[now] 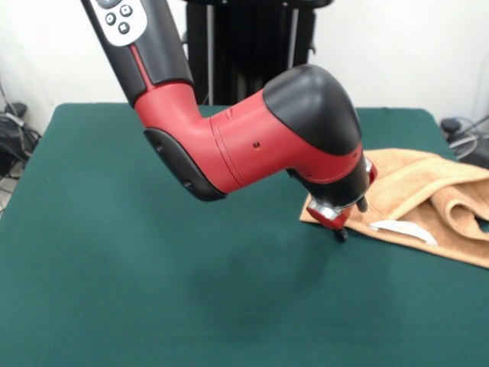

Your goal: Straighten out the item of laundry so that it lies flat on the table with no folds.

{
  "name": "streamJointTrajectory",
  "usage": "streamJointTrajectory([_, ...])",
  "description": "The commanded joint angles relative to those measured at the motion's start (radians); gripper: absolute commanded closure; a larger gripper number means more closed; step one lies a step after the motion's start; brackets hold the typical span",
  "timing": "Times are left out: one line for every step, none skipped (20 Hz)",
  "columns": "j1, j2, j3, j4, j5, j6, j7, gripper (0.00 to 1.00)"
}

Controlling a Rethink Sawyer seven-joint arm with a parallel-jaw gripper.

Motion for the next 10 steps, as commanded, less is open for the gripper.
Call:
streamJointTrajectory([-0.004, 0.031, -0.071, 0.007, -0.063, -0.069, -0.118, 0.00])
streamJointTrajectory([-0.005, 0.030, -0.071, 0.009, -0.062, -0.069, -0.115, 0.00])
streamJointTrajectory([-0.003, 0.030, -0.072, 0.007, -0.060, -0.064, -0.115, 0.00])
streamJointTrajectory([-0.002, 0.030, -0.072, 0.007, -0.059, -0.062, -0.115, 0.00])
streamJointTrajectory([0.003, 0.028, -0.076, 0.003, -0.057, -0.042, -0.119, 0.00])
streamJointTrajectory([0.010, 0.022, -0.083, -0.002, -0.051, -0.008, -0.122, 0.00])
streamJointTrajectory([0.013, 0.017, -0.089, -0.004, -0.047, 0.026, -0.131, 0.00])
streamJointTrajectory([0.017, 0.012, -0.097, -0.004, -0.046, 0.056, -0.139, 0.00])
streamJointTrajectory([0.019, 0.011, -0.100, -0.006, -0.049, 0.065, -0.147, 0.00])
streamJointTrajectory([0.021, 0.012, -0.103, -0.010, -0.055, 0.071, -0.157, 0.00])
